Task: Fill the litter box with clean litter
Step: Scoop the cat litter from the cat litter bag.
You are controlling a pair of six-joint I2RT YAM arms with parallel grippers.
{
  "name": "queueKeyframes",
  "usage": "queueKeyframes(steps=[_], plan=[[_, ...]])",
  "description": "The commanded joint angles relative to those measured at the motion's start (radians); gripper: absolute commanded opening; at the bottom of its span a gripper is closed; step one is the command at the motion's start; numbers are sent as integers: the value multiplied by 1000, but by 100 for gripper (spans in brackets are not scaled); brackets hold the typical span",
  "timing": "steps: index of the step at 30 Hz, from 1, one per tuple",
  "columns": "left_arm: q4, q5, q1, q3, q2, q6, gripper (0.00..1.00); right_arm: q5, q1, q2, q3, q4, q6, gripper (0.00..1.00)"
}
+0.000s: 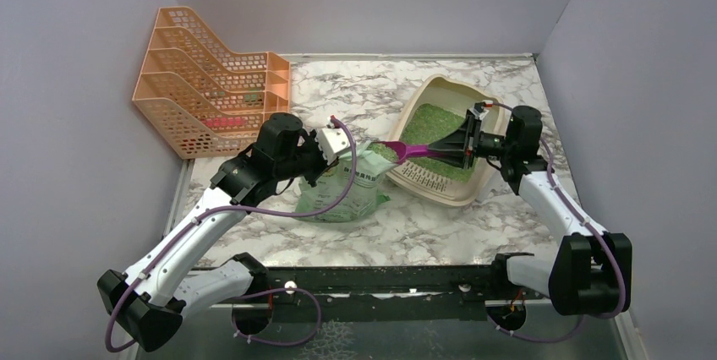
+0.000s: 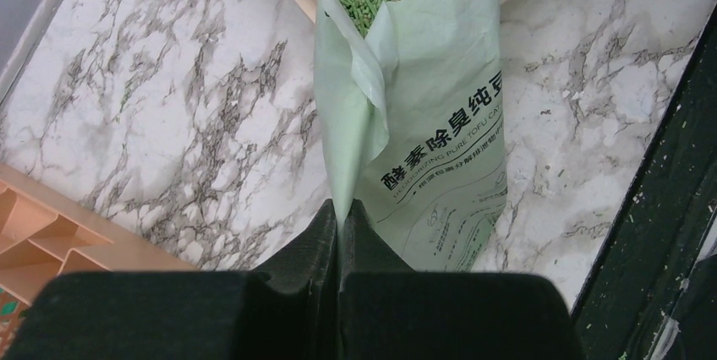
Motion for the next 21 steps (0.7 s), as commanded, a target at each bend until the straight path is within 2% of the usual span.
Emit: queueKeyframes(steps=[1, 5, 13, 16, 18, 21], plan=[[61, 3, 5, 43, -41, -10, 0, -14, -15, -1, -13, 18, 22, 1], [64, 23, 5, 37, -44, -28, 0, 14, 9, -1, -30, 119, 99, 1], [62, 32, 4, 48, -40, -30, 0, -11, -8, -26, -18, 48, 37, 1], [60, 35, 5, 48, -52, -33, 0, 87, 73, -15, -61, 219, 164, 1], [60, 37, 5, 45, -51, -35, 0, 65, 151, 39, -47, 291, 187, 1], [54, 37, 4, 50, -44, -39, 0, 29, 115, 28, -36, 216, 131, 1]])
